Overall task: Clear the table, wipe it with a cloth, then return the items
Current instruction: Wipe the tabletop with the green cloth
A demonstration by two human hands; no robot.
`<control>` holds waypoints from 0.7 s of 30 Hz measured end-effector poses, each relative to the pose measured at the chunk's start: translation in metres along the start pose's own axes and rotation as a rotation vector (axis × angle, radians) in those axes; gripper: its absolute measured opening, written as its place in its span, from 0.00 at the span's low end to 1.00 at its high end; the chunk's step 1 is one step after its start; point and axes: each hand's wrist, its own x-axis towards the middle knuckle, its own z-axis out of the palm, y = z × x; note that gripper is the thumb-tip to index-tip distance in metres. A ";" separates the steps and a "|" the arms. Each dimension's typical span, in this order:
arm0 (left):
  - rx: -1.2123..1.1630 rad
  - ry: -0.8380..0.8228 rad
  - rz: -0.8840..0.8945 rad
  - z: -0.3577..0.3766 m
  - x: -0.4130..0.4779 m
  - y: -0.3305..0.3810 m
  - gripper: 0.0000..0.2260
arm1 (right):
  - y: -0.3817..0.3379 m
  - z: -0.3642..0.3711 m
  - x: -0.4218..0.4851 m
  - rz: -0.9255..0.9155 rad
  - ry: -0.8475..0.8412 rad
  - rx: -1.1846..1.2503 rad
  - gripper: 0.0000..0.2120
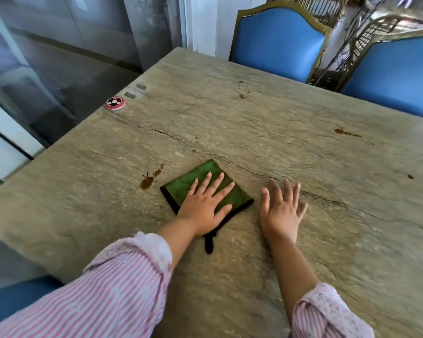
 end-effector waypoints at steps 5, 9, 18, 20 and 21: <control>-0.075 0.019 -0.190 0.004 -0.002 0.013 0.27 | 0.000 0.001 0.000 -0.001 0.000 -0.013 0.25; -0.091 0.028 -0.283 0.010 -0.053 -0.011 0.31 | 0.002 -0.002 0.000 0.028 0.008 0.010 0.27; -0.150 0.109 -0.805 -0.012 -0.093 -0.133 0.26 | -0.066 0.026 0.001 -0.064 -0.065 -0.010 0.28; -0.162 0.132 -0.852 -0.012 -0.082 -0.135 0.26 | -0.082 0.039 -0.002 -0.124 -0.100 -0.023 0.28; -0.157 0.137 -0.831 -0.013 -0.077 -0.132 0.26 | -0.085 0.043 -0.003 -0.143 -0.116 -0.053 0.29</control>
